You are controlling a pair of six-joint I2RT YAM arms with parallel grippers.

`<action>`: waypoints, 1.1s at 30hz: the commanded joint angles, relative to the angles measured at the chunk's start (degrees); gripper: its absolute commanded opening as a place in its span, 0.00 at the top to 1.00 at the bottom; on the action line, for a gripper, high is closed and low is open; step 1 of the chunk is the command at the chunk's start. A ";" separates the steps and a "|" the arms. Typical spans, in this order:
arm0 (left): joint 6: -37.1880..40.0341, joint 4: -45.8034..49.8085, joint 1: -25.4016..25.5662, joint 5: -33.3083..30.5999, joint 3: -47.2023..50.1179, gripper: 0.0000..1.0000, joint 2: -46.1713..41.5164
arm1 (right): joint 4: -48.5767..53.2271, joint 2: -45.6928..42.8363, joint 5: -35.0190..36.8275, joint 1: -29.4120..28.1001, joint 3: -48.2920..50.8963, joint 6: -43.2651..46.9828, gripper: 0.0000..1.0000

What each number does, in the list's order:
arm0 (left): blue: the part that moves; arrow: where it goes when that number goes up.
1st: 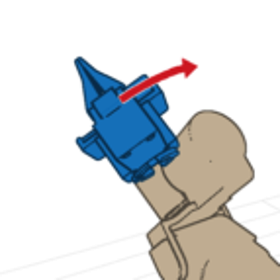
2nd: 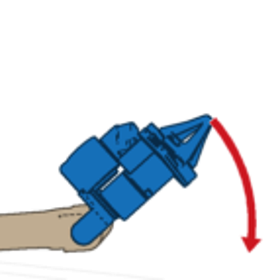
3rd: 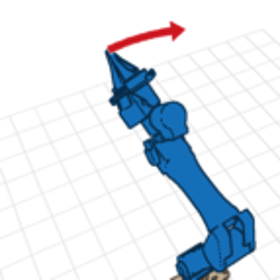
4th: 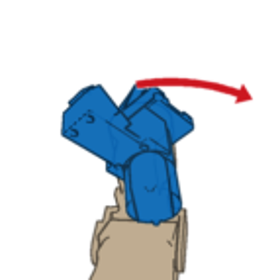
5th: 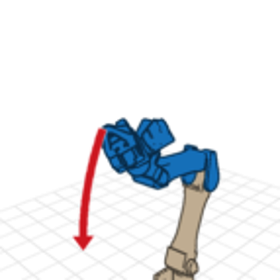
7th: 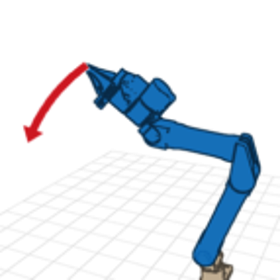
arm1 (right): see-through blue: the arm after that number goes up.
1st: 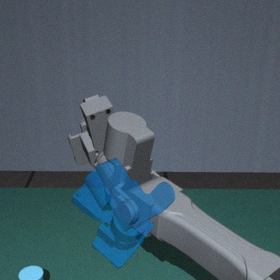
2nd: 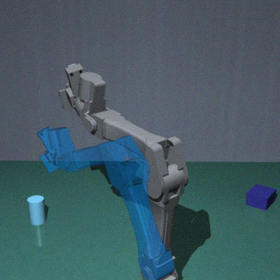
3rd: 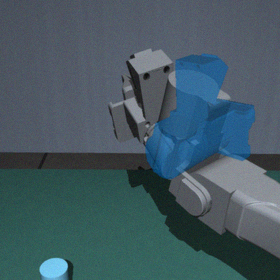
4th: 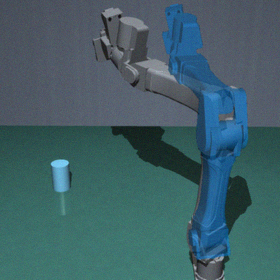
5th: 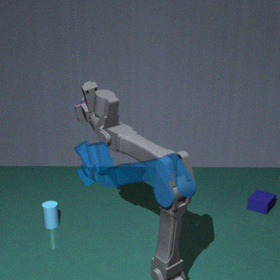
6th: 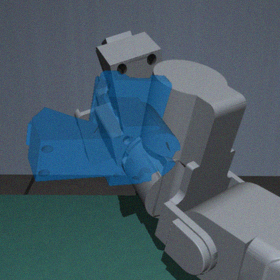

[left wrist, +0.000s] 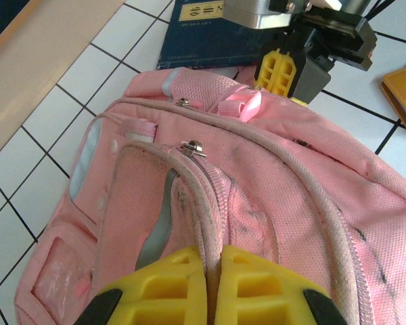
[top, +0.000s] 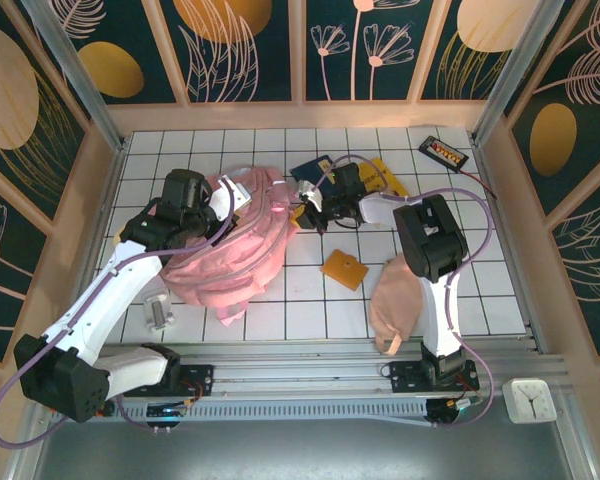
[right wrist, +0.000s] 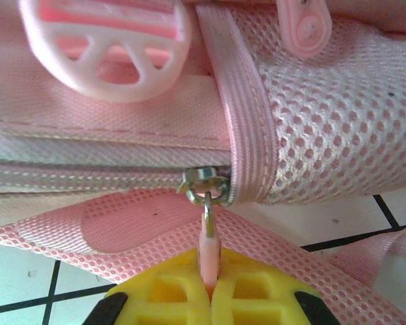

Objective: Pack books, pencil case, and school supplies into a backpack

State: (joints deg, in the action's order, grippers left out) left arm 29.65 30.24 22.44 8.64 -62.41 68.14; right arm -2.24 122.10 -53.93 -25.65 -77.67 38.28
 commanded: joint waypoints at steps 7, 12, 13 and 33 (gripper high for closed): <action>1.59 -2.69 -0.46 -1.80 -0.18 1.00 -2.16 | 1.16 -5.56 0.94 0.36 2.45 1.29 1.00; 1.85 -3.09 -0.46 -5.43 0.55 1.00 -1.79 | 8.10 -8.92 5.83 -0.53 3.64 5.98 1.00; 1.74 -3.25 -0.45 -5.71 0.62 1.00 -1.63 | 10.03 -9.45 7.31 -0.85 3.73 7.27 1.00; -11.31 -9.12 7.68 -12.49 -7.08 1.00 12.12 | 26.17 -25.85 22.16 -8.08 12.15 7.71 1.00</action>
State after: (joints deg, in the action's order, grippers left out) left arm 22.81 27.18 29.61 0.97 -65.58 78.65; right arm 19.64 101.56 -33.80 -31.70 -68.07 47.42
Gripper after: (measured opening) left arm 0.052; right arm 0.048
